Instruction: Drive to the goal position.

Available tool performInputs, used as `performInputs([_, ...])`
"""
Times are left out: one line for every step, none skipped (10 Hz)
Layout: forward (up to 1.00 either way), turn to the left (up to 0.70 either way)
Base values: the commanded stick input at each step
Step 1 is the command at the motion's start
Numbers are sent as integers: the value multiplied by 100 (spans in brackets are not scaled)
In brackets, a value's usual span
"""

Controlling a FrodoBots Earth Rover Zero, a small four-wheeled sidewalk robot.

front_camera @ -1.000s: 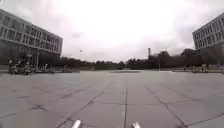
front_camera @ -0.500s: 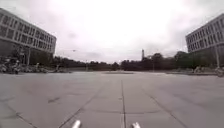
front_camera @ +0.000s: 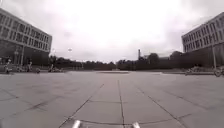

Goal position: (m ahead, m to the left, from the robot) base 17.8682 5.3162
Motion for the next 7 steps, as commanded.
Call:
performInputs([70,0])
performInputs([70,0])
performInputs([70,0])
performInputs([70,0])
performInputs([70,0])
performInputs([70,0])
performInputs([70,0])
